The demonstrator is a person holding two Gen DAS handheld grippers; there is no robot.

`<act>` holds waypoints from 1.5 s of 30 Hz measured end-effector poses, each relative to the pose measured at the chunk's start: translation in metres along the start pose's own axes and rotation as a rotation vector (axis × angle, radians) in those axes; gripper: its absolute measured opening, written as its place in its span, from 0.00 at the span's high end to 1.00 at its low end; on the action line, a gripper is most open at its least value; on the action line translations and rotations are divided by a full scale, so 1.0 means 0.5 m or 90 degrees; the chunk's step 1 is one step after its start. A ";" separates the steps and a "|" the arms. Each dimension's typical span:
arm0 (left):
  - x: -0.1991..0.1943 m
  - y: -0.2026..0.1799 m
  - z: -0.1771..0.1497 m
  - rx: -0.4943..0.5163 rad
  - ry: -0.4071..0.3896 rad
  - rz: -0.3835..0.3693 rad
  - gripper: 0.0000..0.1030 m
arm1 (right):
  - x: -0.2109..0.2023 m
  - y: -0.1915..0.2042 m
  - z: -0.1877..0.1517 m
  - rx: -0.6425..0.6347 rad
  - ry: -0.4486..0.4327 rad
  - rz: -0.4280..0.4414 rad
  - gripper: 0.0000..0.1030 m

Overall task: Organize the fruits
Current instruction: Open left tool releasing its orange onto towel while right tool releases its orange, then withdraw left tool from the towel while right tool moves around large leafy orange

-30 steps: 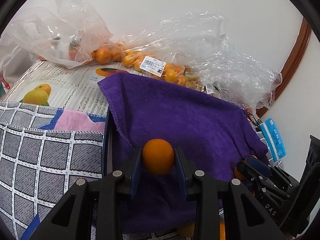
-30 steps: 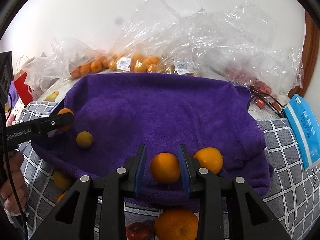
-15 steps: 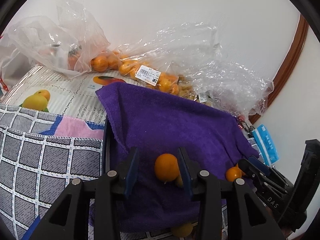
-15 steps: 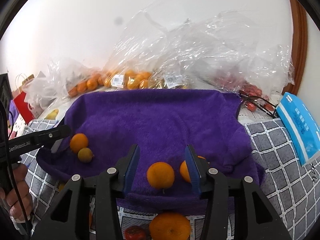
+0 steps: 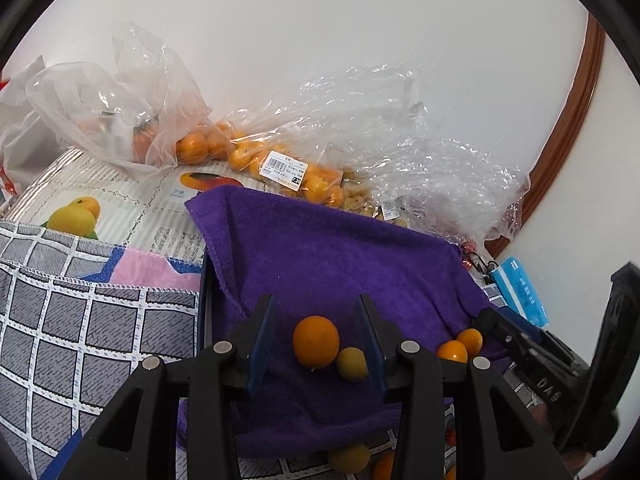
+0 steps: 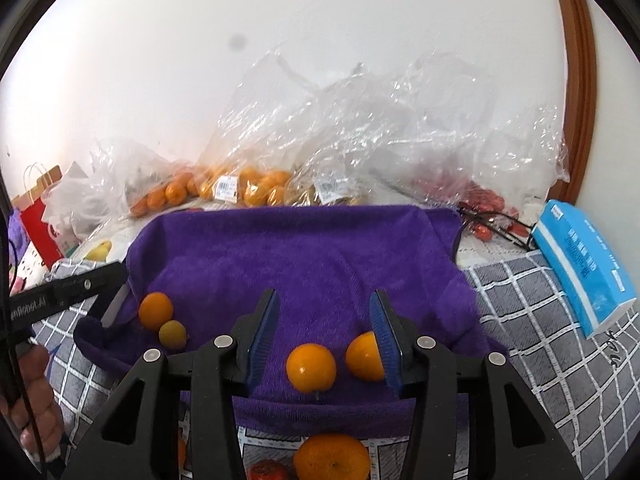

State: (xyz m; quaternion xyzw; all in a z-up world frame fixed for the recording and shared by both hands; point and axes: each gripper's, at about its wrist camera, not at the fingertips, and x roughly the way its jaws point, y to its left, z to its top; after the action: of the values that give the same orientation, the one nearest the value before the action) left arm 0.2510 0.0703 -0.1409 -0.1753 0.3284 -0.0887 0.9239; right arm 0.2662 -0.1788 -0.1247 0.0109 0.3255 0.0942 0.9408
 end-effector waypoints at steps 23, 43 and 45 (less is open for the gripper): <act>-0.026 -0.020 0.000 0.010 -0.026 -0.010 0.61 | -0.095 -0.033 -0.131 0.038 0.127 0.026 0.54; -0.016 -0.024 -0.002 0.019 -0.030 0.005 0.60 | -0.059 0.018 -0.171 0.000 0.160 -0.045 0.50; -0.016 -0.015 0.001 0.002 -0.027 0.000 0.60 | -0.057 0.014 -0.170 0.001 0.157 -0.046 0.47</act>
State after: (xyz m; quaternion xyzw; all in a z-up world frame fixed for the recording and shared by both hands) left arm 0.2450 0.0659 -0.1331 -0.1756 0.3083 -0.0858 0.9310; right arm 0.1906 -0.1806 -0.1737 -0.0119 0.4386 0.0608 0.8965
